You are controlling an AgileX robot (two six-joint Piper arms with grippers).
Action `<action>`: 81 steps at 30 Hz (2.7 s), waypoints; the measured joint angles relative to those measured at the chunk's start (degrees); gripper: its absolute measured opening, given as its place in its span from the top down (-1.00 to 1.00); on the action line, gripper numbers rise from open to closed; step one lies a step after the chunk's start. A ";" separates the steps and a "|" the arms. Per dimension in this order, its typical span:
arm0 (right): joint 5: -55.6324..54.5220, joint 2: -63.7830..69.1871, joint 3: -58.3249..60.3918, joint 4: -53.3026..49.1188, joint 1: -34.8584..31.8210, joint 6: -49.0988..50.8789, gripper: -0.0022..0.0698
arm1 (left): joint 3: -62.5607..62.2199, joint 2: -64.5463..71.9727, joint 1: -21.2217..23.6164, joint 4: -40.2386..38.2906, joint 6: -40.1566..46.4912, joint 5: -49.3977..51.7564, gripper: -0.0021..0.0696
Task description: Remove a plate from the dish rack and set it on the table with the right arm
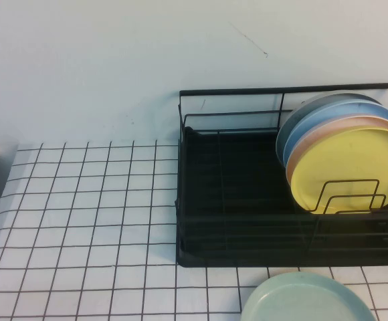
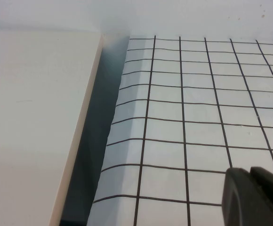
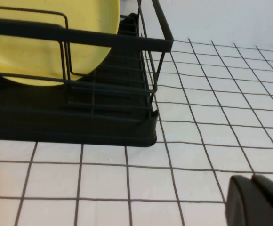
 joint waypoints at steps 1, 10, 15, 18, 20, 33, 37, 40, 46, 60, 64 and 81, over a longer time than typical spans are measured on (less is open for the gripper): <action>0.00 0.00 0.00 0.00 0.00 0.00 0.95 | 0.00 0.00 0.00 0.00 0.00 0.00 0.95; 0.00 0.00 0.00 0.00 0.00 0.00 0.95 | 0.00 0.00 0.00 0.00 0.00 0.00 0.95; 0.00 0.00 0.00 0.00 0.00 0.00 0.95 | 0.00 0.00 0.00 0.00 0.00 0.00 0.95; 0.00 0.00 0.00 0.00 0.00 0.00 0.95 | 0.00 0.00 0.00 0.00 0.00 0.00 0.95; 0.00 0.00 0.00 0.00 0.00 0.00 0.95 | 0.00 0.00 0.00 0.00 0.00 0.00 0.95; 0.00 0.00 0.00 -0.73 0.00 -0.93 0.95 | 0.00 0.00 0.00 0.00 0.00 0.00 0.95; 0.00 0.00 0.00 -1.17 0.00 -0.93 0.95 | 0.00 0.00 0.00 0.00 0.00 0.00 0.95; 0.00 0.00 0.00 -1.38 0.00 -0.93 0.95 | 0.00 0.00 0.00 0.00 0.00 0.00 0.95; -0.10 0.00 0.00 6.91 0.00 -0.97 0.95 | 0.00 0.00 0.00 0.00 0.00 0.00 0.95; -4.58 0.00 0.37 55.15 0.00 1.12 0.95 | 0.00 0.00 0.00 0.00 0.00 0.00 0.95; -3.72 0.00 0.37 55.78 0.00 -3.59 0.95 | 0.00 0.00 0.00 0.00 0.00 0.00 0.95; 31.86 28.15 -37.17 50.37 0.28 -37.05 0.67 | 0.00 0.00 0.00 0.00 0.00 0.00 0.95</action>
